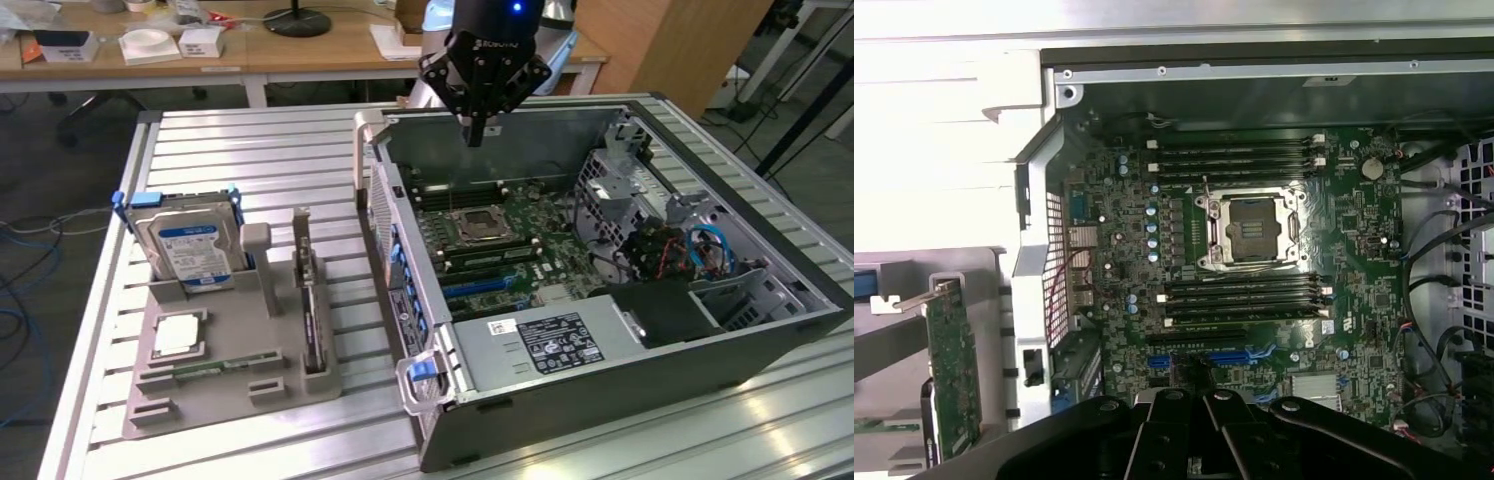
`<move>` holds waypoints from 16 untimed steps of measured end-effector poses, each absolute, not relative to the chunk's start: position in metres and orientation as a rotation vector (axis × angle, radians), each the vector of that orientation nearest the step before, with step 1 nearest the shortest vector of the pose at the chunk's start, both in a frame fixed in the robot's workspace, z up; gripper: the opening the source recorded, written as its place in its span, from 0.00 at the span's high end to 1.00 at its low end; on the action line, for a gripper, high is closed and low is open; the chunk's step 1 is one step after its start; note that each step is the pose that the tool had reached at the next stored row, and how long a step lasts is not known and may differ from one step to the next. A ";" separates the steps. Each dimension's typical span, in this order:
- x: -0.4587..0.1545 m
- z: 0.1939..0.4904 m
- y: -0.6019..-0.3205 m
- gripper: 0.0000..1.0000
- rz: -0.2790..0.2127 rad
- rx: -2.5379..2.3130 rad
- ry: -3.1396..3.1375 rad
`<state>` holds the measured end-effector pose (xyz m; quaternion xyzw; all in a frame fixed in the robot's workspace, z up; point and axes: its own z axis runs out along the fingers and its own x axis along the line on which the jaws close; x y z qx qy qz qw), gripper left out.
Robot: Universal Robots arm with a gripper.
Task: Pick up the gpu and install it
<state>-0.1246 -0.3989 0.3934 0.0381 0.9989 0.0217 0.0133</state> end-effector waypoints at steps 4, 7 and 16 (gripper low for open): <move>-0.128 0.393 -0.399 0.89 0.068 0.119 3.112; -0.131 0.393 -0.399 0.89 0.068 0.119 3.112; -0.146 0.393 -0.399 0.89 0.068 0.119 3.111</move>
